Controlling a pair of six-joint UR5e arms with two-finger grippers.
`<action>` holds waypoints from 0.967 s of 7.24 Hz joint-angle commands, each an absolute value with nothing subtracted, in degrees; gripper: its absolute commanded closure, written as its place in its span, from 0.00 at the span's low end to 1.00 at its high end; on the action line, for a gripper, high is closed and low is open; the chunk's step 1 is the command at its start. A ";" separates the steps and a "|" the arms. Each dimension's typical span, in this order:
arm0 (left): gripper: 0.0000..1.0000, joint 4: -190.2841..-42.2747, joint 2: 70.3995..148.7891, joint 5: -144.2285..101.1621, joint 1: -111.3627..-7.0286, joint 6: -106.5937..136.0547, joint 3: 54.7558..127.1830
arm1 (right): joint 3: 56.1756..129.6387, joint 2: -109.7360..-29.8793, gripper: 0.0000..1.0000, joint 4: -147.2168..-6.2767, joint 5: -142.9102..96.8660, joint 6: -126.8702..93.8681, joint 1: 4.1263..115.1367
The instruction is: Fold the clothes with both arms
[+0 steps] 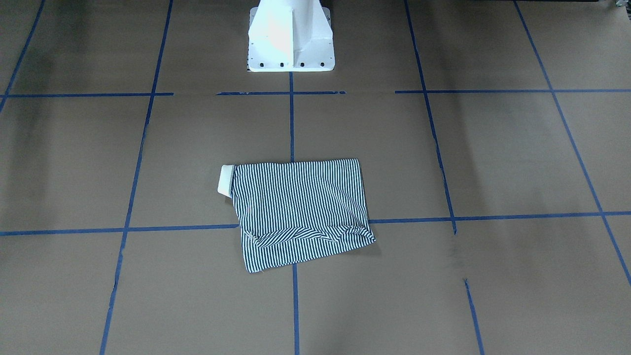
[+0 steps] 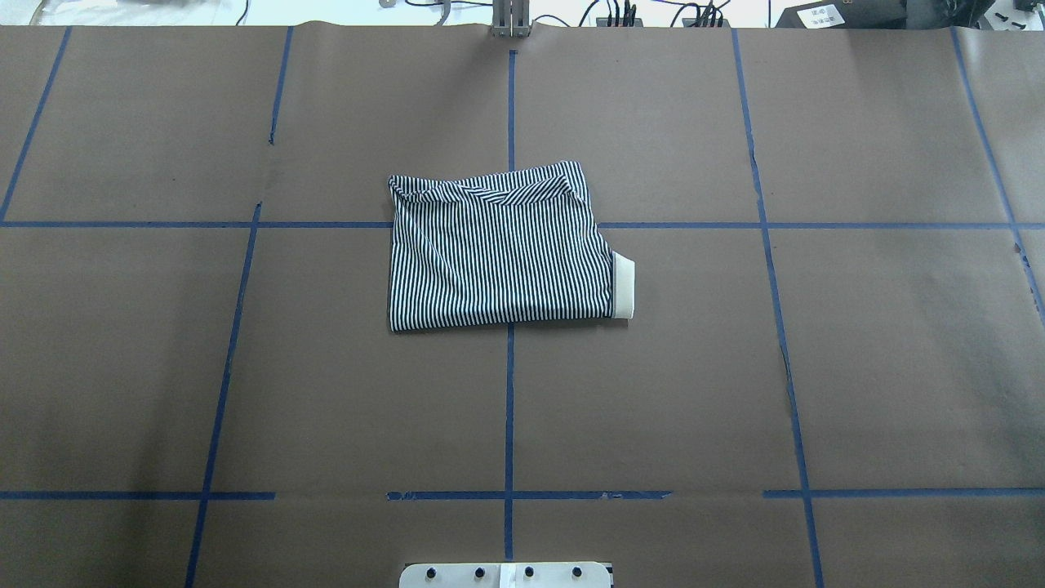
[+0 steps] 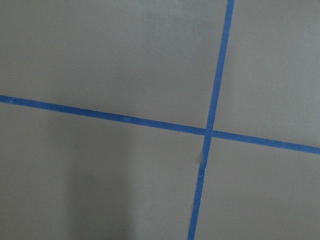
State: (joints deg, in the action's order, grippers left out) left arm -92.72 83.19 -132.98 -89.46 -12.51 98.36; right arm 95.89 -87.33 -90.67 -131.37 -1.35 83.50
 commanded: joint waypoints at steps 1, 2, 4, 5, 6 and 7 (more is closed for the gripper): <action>0.00 -92.37 82.88 -132.72 -89.21 -12.39 99.94 | 96.06 -87.28 0.00 -90.35 -131.31 -1.76 83.50; 0.00 -92.46 82.88 -131.93 -89.21 -12.48 100.02 | 95.80 -87.19 0.00 -90.18 -131.22 -1.84 83.41; 0.00 -92.46 84.89 -126.93 -89.03 -12.66 101.07 | 95.71 -87.01 0.00 -90.18 -131.22 -1.76 83.50; 0.00 -92.46 84.90 -126.91 -89.03 -12.66 101.07 | 95.71 -86.92 0.00 -90.18 -131.22 -1.84 83.50; 0.00 -92.37 84.90 -126.91 -89.12 -12.66 101.16 | 95.71 -86.92 0.00 -90.18 -131.22 -1.85 83.50; 0.00 -92.37 84.82 -127.00 -89.12 -12.66 101.16 | 95.80 -86.92 0.00 -90.18 -131.22 -1.85 83.50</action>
